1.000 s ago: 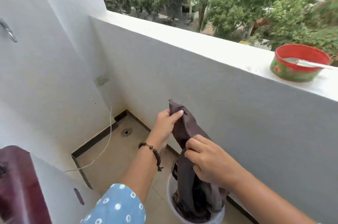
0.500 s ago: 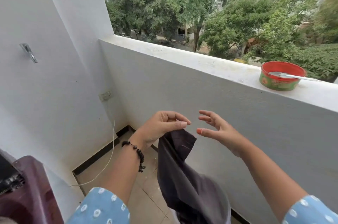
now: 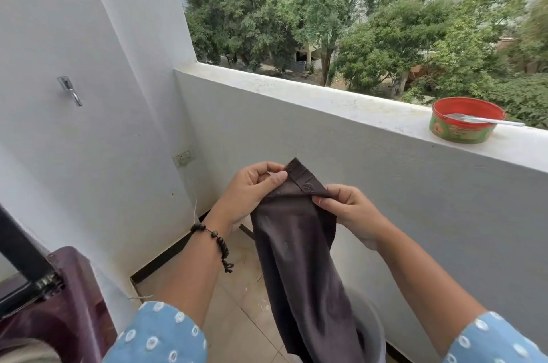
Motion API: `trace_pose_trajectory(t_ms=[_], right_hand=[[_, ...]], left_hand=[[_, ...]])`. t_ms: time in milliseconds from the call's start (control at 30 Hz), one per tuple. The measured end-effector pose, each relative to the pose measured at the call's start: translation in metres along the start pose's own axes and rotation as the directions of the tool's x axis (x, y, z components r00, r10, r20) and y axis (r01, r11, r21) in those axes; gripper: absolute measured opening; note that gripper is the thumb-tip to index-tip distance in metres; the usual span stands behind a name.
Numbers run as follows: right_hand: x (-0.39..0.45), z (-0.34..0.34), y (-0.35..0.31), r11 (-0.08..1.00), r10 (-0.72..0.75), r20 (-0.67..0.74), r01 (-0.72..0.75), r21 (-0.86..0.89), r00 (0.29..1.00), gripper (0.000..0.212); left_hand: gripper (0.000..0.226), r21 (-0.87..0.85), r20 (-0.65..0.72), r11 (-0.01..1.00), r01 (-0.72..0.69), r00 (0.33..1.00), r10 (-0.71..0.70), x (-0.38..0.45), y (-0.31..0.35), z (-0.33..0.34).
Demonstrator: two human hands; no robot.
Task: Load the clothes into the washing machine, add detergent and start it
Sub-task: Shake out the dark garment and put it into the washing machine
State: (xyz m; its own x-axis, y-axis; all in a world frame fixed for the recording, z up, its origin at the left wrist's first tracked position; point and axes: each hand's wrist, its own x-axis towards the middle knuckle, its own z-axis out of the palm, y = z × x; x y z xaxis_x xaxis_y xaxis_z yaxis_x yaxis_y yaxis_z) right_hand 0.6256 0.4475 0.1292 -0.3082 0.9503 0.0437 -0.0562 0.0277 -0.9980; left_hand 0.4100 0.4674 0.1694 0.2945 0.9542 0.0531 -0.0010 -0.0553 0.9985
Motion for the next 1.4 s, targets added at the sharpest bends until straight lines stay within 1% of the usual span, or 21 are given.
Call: trace_pose_trajectory(t_ms=[100, 167, 200, 300, 333, 400, 467, 500, 533, 600, 667, 767, 800, 833, 900, 967, 1033, 1133, 1200, 1300, 1400], right_hand=[[0.002, -0.001, -0.024, 0.992, -0.097, -0.042, 0.093, -0.088, 0.994, 0.009], [0.005, -0.001, -0.039, 0.977, -0.153, -0.044, 0.145, -0.159, 0.987, 0.007], [0.007, -0.001, -0.045, 0.970, -0.172, -0.042, 0.162, -0.184, 0.984, 0.006], [0.008, -0.005, -0.052, 0.961, -0.168, -0.020, 0.159, -0.226, 0.986, 0.012], [0.008, -0.007, -0.051, 0.961, -0.146, 0.004, 0.143, -0.238, 0.989, 0.017], [0.004, -0.012, -0.044, 0.968, -0.082, 0.055, 0.092, -0.234, 0.995, 0.023], [-0.001, -0.021, -0.032, 0.978, -0.012, 0.081, 0.029, -0.207, 0.997, 0.021], [-0.003, -0.027, -0.024, 0.979, 0.031, 0.099, -0.010, -0.202, 0.995, 0.019], [-0.005, -0.034, -0.015, 0.976, 0.080, 0.121, -0.053, -0.212, 0.989, 0.019], [-0.009, -0.048, 0.005, 0.954, 0.203, 0.173, -0.154, -0.259, 0.964, 0.021], [-0.013, -0.067, 0.027, 0.908, 0.326, 0.213, -0.242, -0.342, 0.921, 0.024], [-0.019, -0.097, 0.057, 0.807, 0.459, 0.225, -0.297, -0.511, 0.860, 0.050], [-0.020, -0.103, 0.060, 0.816, 0.447, 0.224, -0.292, -0.499, 0.866, 0.049], [-0.021, -0.108, 0.060, 0.852, 0.403, 0.212, -0.280, -0.443, 0.891, 0.040], [-0.019, -0.114, 0.049, 0.943, 0.264, 0.123, -0.229, -0.242, 0.957, 0.023], [-0.011, -0.118, 0.025, 0.991, 0.112, 0.034, -0.110, -0.076, 0.993, 0.012], [-0.003, -0.121, -0.005, 1.000, 0.015, -0.007, -0.015, -0.008, 1.000, 0.013], [0.004, -0.122, -0.049, 0.994, -0.085, -0.026, 0.087, 0.072, 0.996, 0.021], [0.005, -0.118, -0.074, 0.982, -0.145, -0.005, 0.145, 0.123, 0.989, 0.033], [0.004, -0.111, -0.096, 0.973, -0.177, 0.033, 0.170, 0.154, 0.984, 0.039], [0.002, -0.109, -0.107, 0.971, -0.180, 0.035, 0.172, 0.166, 0.983, 0.036]], left_hand=[[0.036, 0.208, 0.111, 0.976, 0.059, 0.990, -0.083, -0.005, 0.001, -0.001], [0.043, 0.331, 0.114, 0.941, 0.067, 0.987, -0.110, -0.005, 0.005, 0.004], [0.039, 0.337, 0.083, 0.940, 0.051, 0.993, -0.084, -0.005, 0.006, 0.007], [0.010, 0.256, -0.060, 0.964, -0.078, 0.994, 0.096, -0.003, 0.012, 0.019], [0.009, 0.255, -0.097, 0.960, -0.118, 0.984, 0.147, -0.002, 0.016, 0.023], [0.015, 0.294, -0.149, 0.942, -0.163, 0.966, 0.213, -0.001, 0.025, 0.027], [0.016, 0.309, -0.218, 0.935, -0.176, 0.944, 0.249, 0.001, 0.036, 0.029], [0.023, 0.301, -0.271, 0.938, -0.174, 0.927, 0.259, 0.002, 0.041, 0.029], [0.028, 0.255, -0.337, 0.951, -0.174, 0.906, 0.256, 0.004, 0.045, 0.030], [0.018, 0.113, -0.467, 0.970, -0.214, 0.851, 0.242, 0.006, 0.054, 0.033], [0.016, -0.022, -0.564, 0.969, -0.248, 0.803, 0.193, 0.006, 0.062, 0.036], [0.019, -0.201, -0.622, 0.934, -0.295, 0.775, 0.111, 0.003, 0.068, 0.037], [0.021, -0.238, -0.623, 0.925, -0.298, 0.777, 0.090, 0.002, 0.069, 0.038], [0.023, -0.266, -0.625, 0.918, -0.295, 0.778, 0.069, 0.000, 0.069, 0.039], [0.028, -0.315, -0.629, 0.907, -0.281, 0.777, 0.023, -0.005, 0.068, 0.041], [0.035, -0.342, -0.640, 0.904, -0.257, 0.768, -0.024, -0.007, 0.064, 0.044], [0.041, -0.339, -0.651, 0.912, -0.232, 0.757, -0.050, -0.009, 0.061, 0.050], [0.029, -0.321, -0.649, 0.922, -0.216, 0.759, -0.048, -0.010, 0.059, 0.063], [0.023, -0.342, -0.633, 0.911, -0.230, 0.773, -0.043, -0.009, 0.059, 0.073], [0.019, -0.382, -0.634, 0.893, -0.238, 0.771, -0.065, -0.007, 0.061, 0.087], [0.027, -0.366, -0.612, 0.906, -0.212, 0.788, -0.063, -0.009, 0.068, 0.106]])
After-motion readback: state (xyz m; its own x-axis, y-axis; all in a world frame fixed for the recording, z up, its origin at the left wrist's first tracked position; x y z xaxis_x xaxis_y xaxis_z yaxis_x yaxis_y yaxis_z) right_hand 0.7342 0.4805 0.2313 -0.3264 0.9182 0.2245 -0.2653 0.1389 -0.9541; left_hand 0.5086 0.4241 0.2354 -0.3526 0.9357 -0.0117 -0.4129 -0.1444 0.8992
